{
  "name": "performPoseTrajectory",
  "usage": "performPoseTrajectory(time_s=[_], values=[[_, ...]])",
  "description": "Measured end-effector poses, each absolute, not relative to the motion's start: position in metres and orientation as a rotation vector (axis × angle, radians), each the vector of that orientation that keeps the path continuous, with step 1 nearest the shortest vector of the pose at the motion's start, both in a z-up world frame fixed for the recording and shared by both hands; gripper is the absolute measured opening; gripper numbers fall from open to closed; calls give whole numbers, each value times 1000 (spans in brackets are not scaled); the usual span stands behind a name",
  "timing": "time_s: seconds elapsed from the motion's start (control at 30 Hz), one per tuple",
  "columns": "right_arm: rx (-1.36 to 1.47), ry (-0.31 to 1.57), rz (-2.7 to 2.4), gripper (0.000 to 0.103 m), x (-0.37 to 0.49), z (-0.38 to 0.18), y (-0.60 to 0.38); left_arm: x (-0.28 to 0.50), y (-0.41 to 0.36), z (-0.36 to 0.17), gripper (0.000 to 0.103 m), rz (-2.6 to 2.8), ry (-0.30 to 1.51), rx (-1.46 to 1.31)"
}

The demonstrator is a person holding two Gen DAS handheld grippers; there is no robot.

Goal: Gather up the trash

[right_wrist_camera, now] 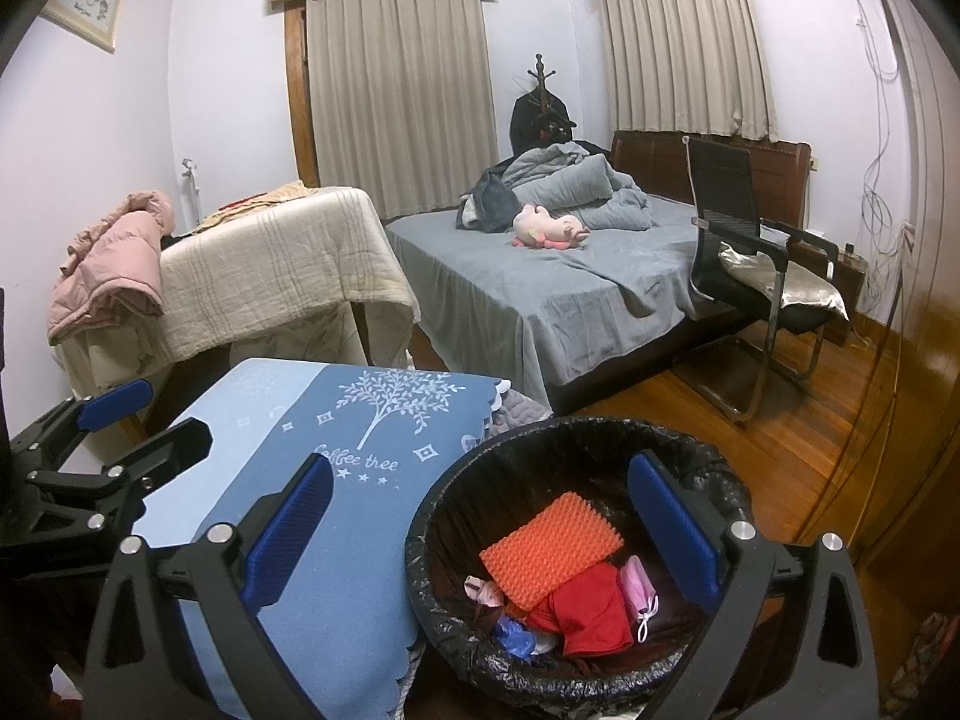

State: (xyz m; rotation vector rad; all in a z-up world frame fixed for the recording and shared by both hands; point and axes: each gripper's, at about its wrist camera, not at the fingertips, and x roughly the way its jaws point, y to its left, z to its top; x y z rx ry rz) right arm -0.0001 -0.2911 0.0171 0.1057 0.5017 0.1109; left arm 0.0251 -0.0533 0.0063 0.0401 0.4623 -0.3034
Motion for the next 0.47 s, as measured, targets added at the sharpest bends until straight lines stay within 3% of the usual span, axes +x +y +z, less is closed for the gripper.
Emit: performPoseTrajectory(time_s=[0.47], values=[[106, 503, 112, 97, 1, 19, -291, 25, -54, 8, 97, -302, 463, 42]])
